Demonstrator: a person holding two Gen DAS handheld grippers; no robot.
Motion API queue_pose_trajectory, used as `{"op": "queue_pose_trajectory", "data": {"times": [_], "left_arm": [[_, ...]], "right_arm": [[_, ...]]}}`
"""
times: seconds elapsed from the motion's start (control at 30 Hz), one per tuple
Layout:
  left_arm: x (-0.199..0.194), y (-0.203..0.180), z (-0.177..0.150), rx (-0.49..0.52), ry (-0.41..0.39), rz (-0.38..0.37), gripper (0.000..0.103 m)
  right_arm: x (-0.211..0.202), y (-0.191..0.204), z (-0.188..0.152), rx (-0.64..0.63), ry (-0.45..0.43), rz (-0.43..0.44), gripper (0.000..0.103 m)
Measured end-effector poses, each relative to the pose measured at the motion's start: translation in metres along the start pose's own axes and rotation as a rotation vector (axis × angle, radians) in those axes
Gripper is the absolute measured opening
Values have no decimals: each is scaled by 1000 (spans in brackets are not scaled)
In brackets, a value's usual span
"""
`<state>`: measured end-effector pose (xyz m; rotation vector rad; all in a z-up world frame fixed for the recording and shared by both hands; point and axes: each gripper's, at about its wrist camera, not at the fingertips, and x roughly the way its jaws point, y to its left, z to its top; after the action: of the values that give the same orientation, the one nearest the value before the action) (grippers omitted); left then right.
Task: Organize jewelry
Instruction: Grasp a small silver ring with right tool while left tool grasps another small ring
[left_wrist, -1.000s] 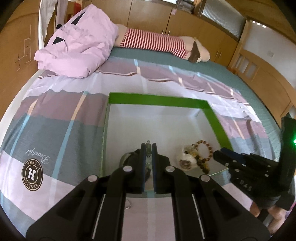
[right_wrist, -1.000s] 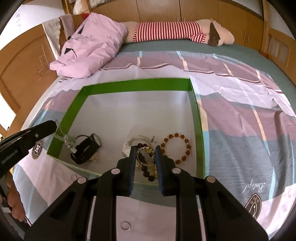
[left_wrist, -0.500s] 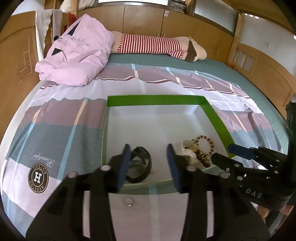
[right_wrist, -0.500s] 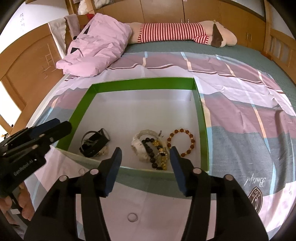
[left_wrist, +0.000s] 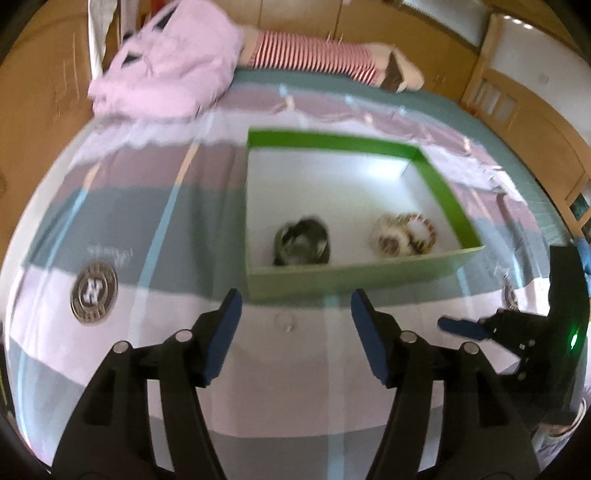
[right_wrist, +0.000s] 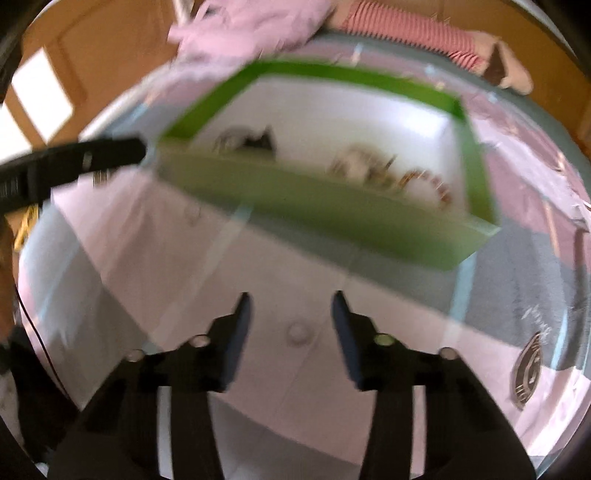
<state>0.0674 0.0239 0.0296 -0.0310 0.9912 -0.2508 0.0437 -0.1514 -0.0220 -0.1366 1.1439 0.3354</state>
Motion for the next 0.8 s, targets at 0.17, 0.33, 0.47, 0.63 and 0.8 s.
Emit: {"op": "queue_pose_trajectory", "data": {"times": [0.17,0.33,0.47,0.63,0.8], "left_arm": [[29,0,-10,-13,91,-30,63],[53,-5,-17,1,151,-17,63],[66,1,-15,-48,189,-51,64],[83,4,-10,-84,220,-58,63],[96,6,-13,-85,233,-2,44]], "right_arm": [[27,7,-6,-12,87,-74,41],[27,7,-4,-1,107,-58,18],[27,3,-4,11,113,-46,18],[27,2,-5,26,117,-35,18],[27,2,-4,20,117,-41,18]]}}
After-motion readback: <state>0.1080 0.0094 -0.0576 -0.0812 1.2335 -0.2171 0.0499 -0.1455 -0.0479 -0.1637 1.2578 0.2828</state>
